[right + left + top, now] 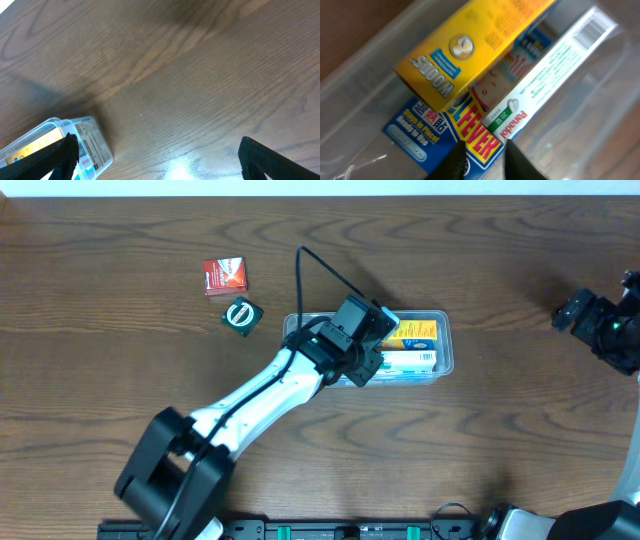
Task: Pack container
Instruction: 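Release the white box beside the yellow box and raise the left gripper, then move the left gripper back left over the red Panadol box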
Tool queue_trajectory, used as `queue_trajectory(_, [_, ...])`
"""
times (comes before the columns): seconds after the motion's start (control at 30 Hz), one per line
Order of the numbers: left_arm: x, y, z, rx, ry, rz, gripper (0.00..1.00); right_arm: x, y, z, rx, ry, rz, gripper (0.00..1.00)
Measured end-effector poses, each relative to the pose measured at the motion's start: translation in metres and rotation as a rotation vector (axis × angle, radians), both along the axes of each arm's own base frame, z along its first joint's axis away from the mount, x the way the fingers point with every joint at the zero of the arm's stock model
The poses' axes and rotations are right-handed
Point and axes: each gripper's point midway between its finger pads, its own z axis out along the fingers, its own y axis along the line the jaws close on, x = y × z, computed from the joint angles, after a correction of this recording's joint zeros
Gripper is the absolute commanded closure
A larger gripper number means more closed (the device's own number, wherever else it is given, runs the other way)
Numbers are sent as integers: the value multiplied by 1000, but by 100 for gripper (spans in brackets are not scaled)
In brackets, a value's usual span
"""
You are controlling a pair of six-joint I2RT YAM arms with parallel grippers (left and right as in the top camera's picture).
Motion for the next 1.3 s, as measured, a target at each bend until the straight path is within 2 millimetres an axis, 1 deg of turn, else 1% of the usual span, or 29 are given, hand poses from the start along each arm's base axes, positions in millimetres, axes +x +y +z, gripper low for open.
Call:
queue_trajectory(0.07, [1,1,17,-25,-29,3,62,0,0,0,0,0,0,1])
queue_trajectory(0.13, [3,5,38,-54,-66,12,58,0,0,0,0,0,0,1])
queue_trajectory(0.2, [6,14,60,-85,-103,33,55,0,0,0,0,0,0,1])
queue_trajectory(0.27, [10,27,81,-111,-140,64,53,0,0,0,0,0,0,1])
queue_trajectory(0.33, [16,44,100,-130,-176,103,50,0,0,0,0,0,0,1])
queue_trajectory(0.4, [23,64,114,-133,-208,155,41,0,0,0,0,0,0,1])
queue_trajectory(0.43, [28,77,121,-136,-224,195,38,0,0,0,0,0,0,1])
queue_trajectory(0.5, [39,99,128,-127,-251,255,34,0,0,0,0,0,0,1])
queue_trajectory(0.6, [58,138,127,-106,-261,364,24,0,0,0,0,0,0,1])
queue_trajectory(0.63, [62,147,126,-99,-259,387,22,0,0,0,0,0,0,1])
queue_trajectory(0.67, [69,162,123,-88,-258,428,17,0,0,0,0,0,0,1])
queue_trajectory(0.8, [95,205,110,-62,-265,542,3,0,0,0,0,0,0,1])
queue_trajectory(0.87, [111,221,105,-59,-285,581,2,0,0,0,0,0,0,1])
queue_trajectory(1.0, [139,241,100,-75,-340,633,2,0,0,0,0,0,0,1])
queue_trajectory(1.13, [164,252,95,-82,-406,668,2,0,0,0,0,0,0,1])
queue_trajectory(1.23, [180,261,80,-52,-431,707,2,0,0,0,0,0,0,1])
queue_trajectory(1.3, [189,266,60,-20,-425,733,2,0,0,0,0,0,0,1])
